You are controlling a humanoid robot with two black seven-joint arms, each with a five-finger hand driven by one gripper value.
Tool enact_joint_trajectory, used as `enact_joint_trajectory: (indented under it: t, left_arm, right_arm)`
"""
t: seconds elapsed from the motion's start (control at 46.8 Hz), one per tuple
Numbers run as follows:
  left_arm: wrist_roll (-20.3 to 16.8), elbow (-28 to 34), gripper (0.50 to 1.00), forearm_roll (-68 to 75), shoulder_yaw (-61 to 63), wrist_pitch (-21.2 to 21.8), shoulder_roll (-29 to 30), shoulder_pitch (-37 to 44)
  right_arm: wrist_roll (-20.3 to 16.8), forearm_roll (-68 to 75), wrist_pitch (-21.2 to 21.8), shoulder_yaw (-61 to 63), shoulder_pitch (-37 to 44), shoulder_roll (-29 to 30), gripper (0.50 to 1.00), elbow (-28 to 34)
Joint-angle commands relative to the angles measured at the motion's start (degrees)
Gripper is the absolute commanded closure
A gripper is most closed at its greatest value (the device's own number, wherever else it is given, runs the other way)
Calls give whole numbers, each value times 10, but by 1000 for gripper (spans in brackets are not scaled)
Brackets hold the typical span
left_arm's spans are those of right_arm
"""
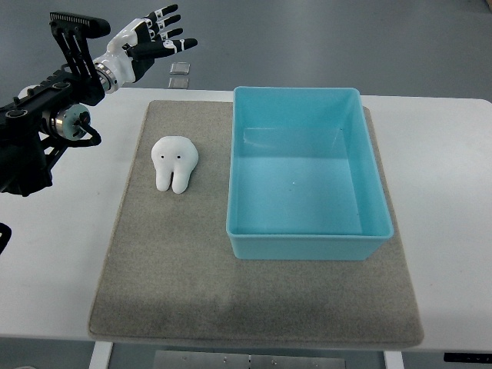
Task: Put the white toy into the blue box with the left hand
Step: 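Swing the left hand over the white tooth-shaped toy, fingers pointing down, then lower the left hand onto the white toy and close the fingers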
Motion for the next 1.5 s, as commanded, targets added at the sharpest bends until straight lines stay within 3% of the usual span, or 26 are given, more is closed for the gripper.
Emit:
enact_joint_trajectory:
  t: [0.0, 0.299, 0.577, 0.918, 1.196, 1.474]
  left_arm:
    - [-1, -24, 531, 0, 57, -5, 19, -24]
    - [0, -107, 529, 38, 189, -20, 69, -83]
    - [0, -114, 531, 135, 231, -19, 71, -97]
    - [-5, -128, 525, 372, 231, -24, 75, -108]
    - [-5, -140, 527, 422, 231, -103, 76, -109]
    - [-8, -139, 529, 428, 271, -110, 90, -111]
  right_arm:
    - [0, 0, 0, 0, 0, 0, 564, 0]
    - [0, 0, 0, 0, 0, 0, 564, 0]
    - [0, 0, 0, 0, 0, 0, 564, 0]
    - [0, 0, 0, 0, 0, 0, 564, 0]
    - [0, 0, 0, 0, 0, 0, 564, 0]
    - [0, 0, 0, 0, 0, 0, 564, 0]
